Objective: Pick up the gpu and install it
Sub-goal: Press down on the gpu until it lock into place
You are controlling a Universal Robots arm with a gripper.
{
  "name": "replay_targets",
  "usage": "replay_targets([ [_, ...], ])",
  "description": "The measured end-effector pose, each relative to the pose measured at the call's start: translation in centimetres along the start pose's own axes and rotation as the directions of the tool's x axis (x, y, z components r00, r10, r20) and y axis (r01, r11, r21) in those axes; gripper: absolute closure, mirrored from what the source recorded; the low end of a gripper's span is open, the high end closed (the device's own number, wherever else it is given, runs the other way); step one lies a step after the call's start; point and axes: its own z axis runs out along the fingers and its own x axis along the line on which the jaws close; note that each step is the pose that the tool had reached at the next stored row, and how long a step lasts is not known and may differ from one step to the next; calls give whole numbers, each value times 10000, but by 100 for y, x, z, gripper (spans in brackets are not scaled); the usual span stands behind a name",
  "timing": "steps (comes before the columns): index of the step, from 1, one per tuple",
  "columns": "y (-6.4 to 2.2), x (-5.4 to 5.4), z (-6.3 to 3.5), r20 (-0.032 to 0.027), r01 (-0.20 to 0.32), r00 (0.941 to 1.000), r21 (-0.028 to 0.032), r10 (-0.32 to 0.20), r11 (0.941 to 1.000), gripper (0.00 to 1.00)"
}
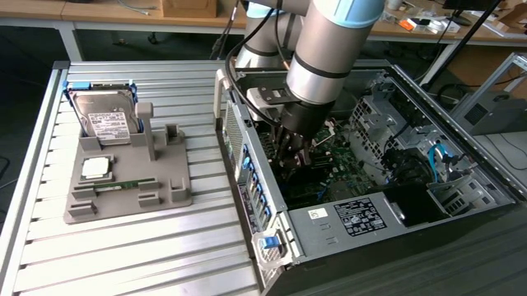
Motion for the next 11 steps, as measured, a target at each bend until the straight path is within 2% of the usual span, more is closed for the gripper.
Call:
replay_targets([
  [11,-1,-1,9,8,88,10000,9,-88,10000,89],
])
